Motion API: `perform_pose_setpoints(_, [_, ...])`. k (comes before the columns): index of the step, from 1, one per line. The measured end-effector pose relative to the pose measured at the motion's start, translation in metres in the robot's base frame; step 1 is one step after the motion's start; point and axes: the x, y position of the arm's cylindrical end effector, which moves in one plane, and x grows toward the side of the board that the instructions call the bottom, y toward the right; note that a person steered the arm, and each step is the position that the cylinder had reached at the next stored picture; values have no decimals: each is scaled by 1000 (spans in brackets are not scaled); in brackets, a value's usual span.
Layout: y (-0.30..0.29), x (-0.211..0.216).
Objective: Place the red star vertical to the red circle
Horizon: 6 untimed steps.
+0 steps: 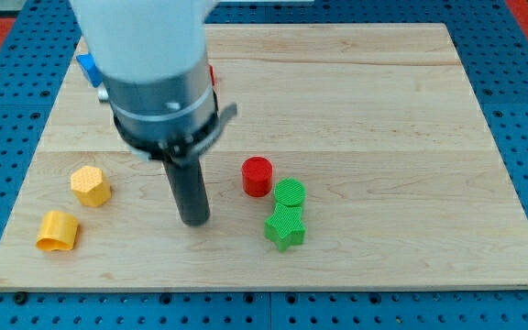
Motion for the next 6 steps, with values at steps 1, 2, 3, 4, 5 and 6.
perform_pose_setpoints(1, [-3,-65])
perform_pose_setpoints(2, [-5,-135])
perform_pose_setpoints(3, [-6,-193])
perform_pose_setpoints(4, [-48,-211])
perform_pose_setpoints(5, [-61,-231])
perform_pose_setpoints(6, [-47,-249])
